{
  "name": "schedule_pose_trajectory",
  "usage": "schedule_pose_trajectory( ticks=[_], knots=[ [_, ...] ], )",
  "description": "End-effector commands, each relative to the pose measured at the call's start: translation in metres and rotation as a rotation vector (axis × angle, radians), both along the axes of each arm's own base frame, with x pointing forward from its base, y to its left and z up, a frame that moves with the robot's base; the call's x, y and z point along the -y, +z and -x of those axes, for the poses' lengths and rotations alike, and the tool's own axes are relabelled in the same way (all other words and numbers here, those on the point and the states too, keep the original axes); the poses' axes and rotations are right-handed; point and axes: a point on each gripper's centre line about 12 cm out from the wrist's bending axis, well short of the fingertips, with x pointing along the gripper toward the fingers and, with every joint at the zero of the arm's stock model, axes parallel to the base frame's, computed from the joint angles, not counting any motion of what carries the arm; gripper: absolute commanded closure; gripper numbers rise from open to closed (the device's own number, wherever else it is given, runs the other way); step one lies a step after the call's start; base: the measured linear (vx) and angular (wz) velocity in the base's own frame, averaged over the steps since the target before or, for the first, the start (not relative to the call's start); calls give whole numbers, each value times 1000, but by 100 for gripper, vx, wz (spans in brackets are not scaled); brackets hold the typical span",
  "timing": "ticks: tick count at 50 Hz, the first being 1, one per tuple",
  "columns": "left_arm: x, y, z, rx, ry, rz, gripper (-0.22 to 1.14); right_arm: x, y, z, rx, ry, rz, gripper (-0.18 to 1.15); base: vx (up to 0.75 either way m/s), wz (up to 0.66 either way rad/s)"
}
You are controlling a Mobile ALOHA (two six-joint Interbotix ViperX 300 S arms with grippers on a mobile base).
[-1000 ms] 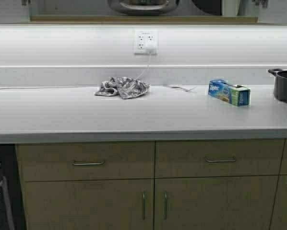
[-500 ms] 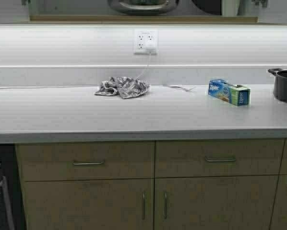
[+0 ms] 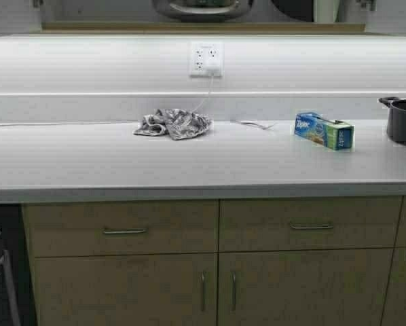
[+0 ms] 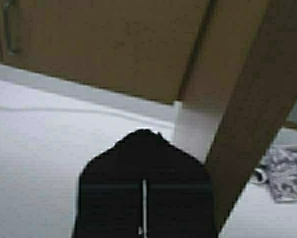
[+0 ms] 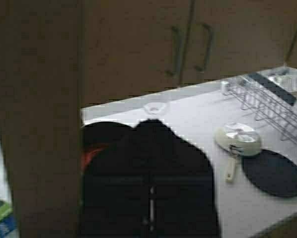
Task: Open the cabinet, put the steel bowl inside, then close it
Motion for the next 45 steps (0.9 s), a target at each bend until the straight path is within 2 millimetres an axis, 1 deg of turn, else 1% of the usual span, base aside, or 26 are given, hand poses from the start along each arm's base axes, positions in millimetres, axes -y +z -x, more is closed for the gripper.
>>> schedule_pose_trajectory(
  ticks=[1, 5, 10, 14, 17, 21, 25, 31, 33, 34, 37, 41, 45],
  knots=[
    [9, 12, 30, 45, 0, -28, 87, -37, 23, 34, 50, 65, 10, 90, 0, 0],
    [12, 6, 41, 40, 1, -28, 87, -42, 14, 49, 34, 68, -8, 90, 0, 0],
    [15, -4, 49, 27, 0, -21, 87, -51, -2, 63, 7, 87, -18, 91, 1, 2],
    [20, -13, 52, 11, -14, -15, 87, -62, -15, 72, -11, 114, -23, 91, 1, 0],
    [30, -16, 50, 7, -44, -16, 87, -69, -24, 80, -21, 132, -31, 91, 0, 0],
    [49, -18, 41, 14, -104, -20, 87, -81, -34, 86, -37, 161, -47, 91, 1, 1],
    [72, -15, 29, 30, -174, -36, 87, -98, -44, 92, -52, 209, -64, 91, 2, 1],
    [99, -15, 5, 20, -260, -73, 87, -125, -57, 106, -72, 282, -87, 91, 3, 0],
    [109, -15, -4, 20, -291, -89, 87, -133, -60, 113, -77, 306, -88, 91, 3, 1],
    [118, -15, -10, 18, -316, -103, 87, -137, -62, 116, -79, 318, -88, 91, 4, 1],
    [131, -12, -20, 23, -349, -118, 87, -148, -66, 126, -84, 353, -89, 91, 5, 2],
    [152, -6, -35, 37, -398, -121, 87, -156, -71, 138, -85, 381, -87, 91, 7, 3],
    [166, -2, -42, 47, -431, -113, 87, -160, -73, 147, -81, 398, -86, 91, 9, 3]
  ],
)
